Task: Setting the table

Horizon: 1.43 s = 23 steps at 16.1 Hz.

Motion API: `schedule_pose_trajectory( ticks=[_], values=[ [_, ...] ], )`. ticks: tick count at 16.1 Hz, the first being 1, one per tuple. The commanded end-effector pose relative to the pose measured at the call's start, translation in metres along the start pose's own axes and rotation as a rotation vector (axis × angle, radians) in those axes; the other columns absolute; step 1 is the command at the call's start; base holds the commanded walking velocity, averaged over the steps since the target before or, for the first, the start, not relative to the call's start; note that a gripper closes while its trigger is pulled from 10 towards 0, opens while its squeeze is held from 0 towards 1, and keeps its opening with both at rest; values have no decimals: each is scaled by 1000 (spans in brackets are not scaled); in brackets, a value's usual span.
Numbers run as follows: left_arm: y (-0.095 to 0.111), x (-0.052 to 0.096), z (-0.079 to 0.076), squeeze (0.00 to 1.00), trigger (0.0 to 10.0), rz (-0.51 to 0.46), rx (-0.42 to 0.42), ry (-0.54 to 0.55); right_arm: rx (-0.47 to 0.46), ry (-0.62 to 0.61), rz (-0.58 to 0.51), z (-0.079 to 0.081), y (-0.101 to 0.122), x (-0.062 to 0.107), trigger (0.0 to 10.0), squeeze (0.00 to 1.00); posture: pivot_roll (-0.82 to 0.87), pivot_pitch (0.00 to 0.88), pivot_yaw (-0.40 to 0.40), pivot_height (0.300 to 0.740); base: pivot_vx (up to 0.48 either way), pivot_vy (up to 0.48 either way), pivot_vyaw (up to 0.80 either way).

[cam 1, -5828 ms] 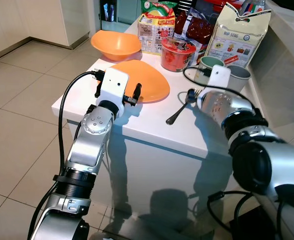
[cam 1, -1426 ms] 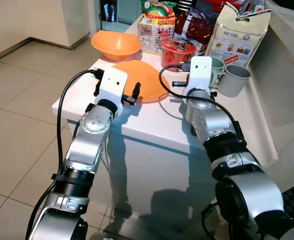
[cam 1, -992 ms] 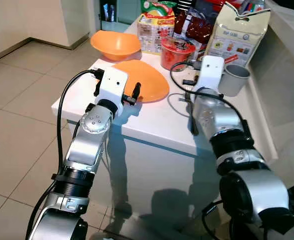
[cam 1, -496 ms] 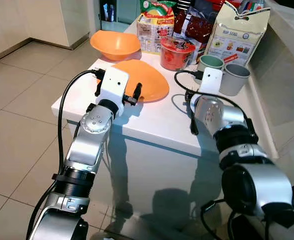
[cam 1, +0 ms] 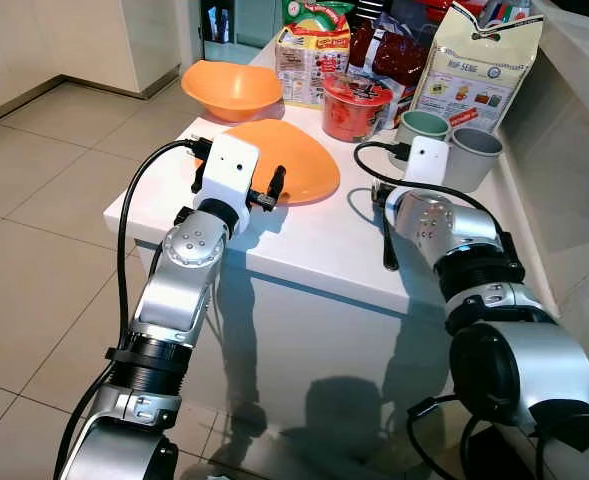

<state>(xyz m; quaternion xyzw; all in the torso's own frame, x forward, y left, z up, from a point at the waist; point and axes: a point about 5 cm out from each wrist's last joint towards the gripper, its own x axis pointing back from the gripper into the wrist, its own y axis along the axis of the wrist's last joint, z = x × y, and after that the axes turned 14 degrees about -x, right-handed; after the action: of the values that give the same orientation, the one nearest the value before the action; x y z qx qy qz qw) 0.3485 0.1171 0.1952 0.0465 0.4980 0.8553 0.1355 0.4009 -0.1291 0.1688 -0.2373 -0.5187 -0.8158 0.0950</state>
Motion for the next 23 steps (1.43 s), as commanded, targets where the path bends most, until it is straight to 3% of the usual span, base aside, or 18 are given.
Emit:
schedule_pose_trajectory(
  ticks=[1,8,9,10,11,23],
  values=[
    [9,-3,-2,0,10000,-29,-8,-7,16,-24,-2,-4,4,0,10000,0,187,0,-108,740,0,0,0],
    [9,-4,-2,0,10000,-28,-4,-7,22,-31,8,-6,1,-1,10000,0,185,0,-107,740,0,0,0],
    [9,-3,-2,0,10000,-29,-4,-7,20,-32,9,-7,0,-1,8706,0,185,0,-107,740,0,0,0],
    [9,-3,-3,0,10000,-29,-4,-8,18,-39,9,-8,0,-1,4980,0,183,0,-106,740,0,0,0],
    [9,-3,-3,0,10000,-29,-4,-9,-2,-41,11,-10,-1,-2,0,0,182,0,-105,740,0,0,0],
    [11,-6,-3,0,10000,-37,-11,-24,-14,21,-61,-9,13,8,0,0,169,0,-78,740,0,0,0]
  ],
)
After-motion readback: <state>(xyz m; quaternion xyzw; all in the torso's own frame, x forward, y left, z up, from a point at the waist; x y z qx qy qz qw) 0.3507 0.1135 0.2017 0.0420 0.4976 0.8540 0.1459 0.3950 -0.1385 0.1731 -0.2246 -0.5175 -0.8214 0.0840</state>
